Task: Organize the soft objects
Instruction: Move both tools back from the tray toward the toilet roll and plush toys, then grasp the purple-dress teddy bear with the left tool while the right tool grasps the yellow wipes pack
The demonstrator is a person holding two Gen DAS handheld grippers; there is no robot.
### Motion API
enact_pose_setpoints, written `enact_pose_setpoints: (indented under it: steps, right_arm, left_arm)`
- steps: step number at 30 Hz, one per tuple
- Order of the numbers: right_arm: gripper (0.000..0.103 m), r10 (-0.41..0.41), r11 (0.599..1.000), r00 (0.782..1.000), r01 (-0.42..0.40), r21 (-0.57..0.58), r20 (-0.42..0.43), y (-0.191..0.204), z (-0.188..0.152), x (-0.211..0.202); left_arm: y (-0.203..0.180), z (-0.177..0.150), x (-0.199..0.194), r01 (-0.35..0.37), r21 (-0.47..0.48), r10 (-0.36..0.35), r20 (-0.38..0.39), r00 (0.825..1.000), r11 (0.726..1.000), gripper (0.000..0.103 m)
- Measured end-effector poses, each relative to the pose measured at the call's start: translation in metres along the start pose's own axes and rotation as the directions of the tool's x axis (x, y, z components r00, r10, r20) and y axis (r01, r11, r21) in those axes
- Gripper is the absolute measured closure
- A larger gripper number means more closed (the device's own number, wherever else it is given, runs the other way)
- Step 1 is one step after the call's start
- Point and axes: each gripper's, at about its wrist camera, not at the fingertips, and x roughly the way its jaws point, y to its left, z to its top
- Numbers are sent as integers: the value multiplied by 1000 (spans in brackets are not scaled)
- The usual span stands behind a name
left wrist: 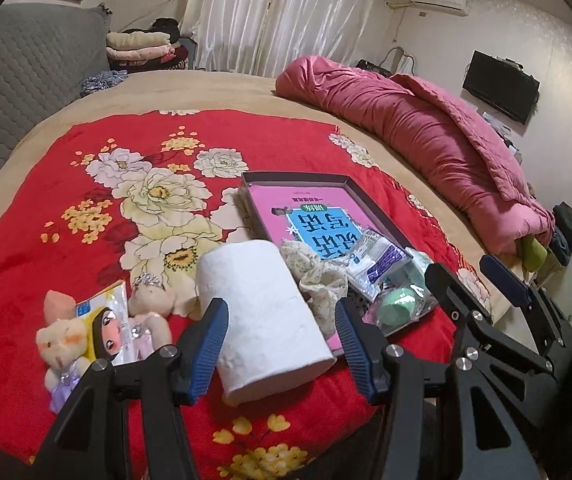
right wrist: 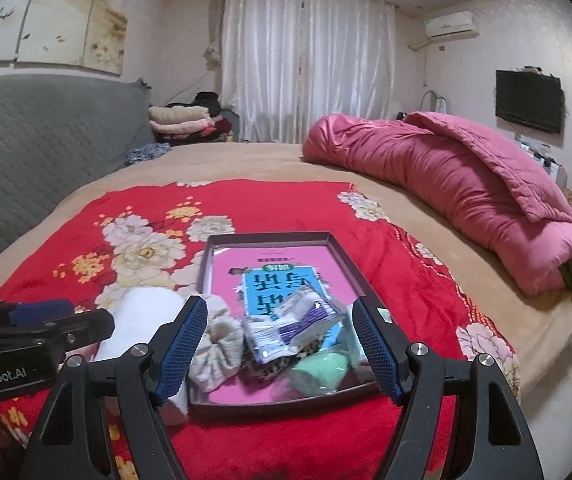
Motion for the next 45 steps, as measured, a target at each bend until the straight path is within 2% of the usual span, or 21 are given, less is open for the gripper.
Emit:
enact_pose_setpoints:
  steps: [12, 20, 27, 31, 38, 45]
  right_arm:
    - [27, 61, 996, 998, -62, -70, -15, 30, -4, -14]
    - [27, 122, 981, 992, -123, -150, -14, 58, -8, -22]
    - [27, 163, 966, 986, -164, -200, -24, 77, -12, -26]
    - [27, 200, 951, 979, -204, -232, -41, 90, -15, -30]
    - [27, 264, 913, 962, -273, -305, -72, 118, -21, -31]
    - [27, 321, 871, 939, -344, -350, -125, 150, -30, -22]
  left_arm:
    - [36, -14, -23, -45, -40, 44, -12, 999, 998, 48]
    - [80, -23, -45, -136, -86, 137, 1, 991, 987, 48]
    - [118, -41, -53, -189, -162, 183, -51, 982, 969, 48]
    - [137, -50, -51, -199, -204, 187, -80, 979, 959, 48]
    - [163, -58, -38, -171, -289, 142, -121, 982, 942, 48]
    - [179, -67, -15, -167, -331, 114, -175, 978, 929, 48]
